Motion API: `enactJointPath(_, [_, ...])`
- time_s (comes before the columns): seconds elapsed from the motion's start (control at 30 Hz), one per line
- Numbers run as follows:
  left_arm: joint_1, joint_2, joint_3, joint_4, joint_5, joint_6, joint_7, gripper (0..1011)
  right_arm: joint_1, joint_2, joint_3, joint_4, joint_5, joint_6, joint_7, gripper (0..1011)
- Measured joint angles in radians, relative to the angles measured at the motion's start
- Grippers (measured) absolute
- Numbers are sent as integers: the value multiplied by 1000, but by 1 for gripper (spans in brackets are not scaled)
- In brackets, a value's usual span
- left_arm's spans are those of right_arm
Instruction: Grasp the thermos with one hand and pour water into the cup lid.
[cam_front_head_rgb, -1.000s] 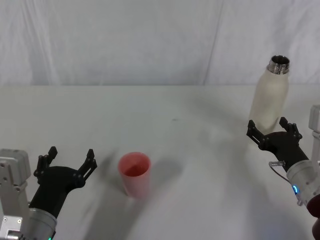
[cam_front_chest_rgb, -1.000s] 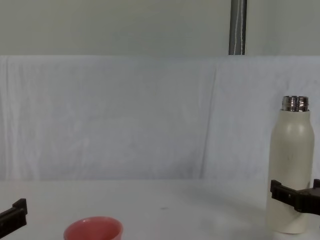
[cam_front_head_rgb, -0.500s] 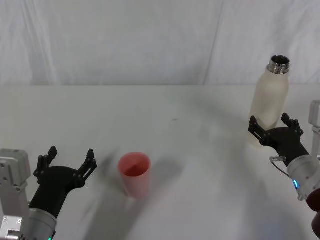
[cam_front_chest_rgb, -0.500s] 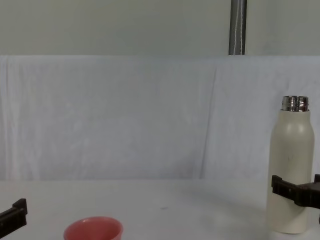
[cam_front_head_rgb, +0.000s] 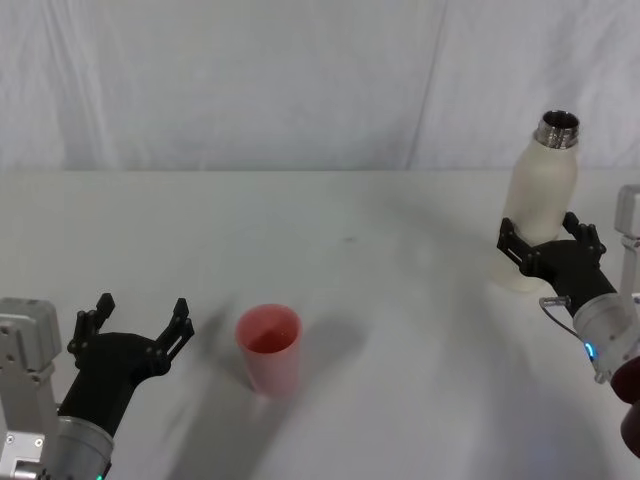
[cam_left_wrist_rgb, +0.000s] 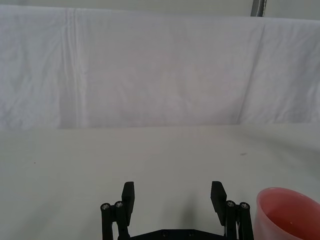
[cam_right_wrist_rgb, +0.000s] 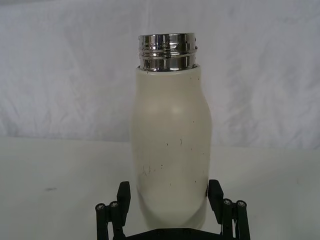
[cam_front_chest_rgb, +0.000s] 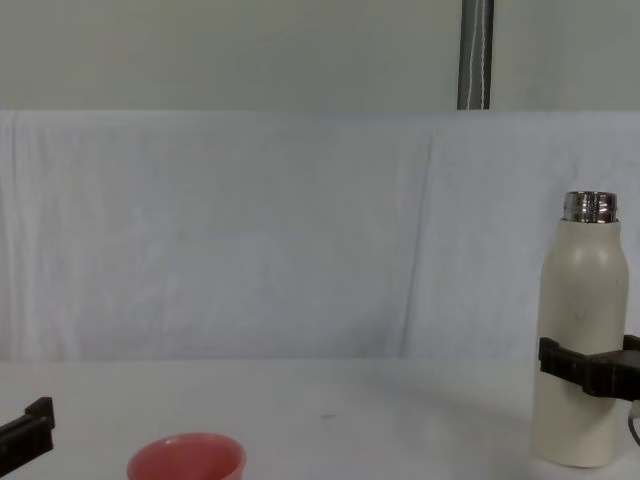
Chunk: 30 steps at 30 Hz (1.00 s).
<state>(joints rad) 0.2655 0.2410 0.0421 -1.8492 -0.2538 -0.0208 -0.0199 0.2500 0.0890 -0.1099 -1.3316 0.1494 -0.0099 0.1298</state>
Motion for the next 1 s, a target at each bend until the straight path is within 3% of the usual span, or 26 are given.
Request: enactJointPath(1.0, [0, 0, 0, 0, 0, 0, 0, 1001, 72, -20, 1, 130, 0, -29, 10, 1002])
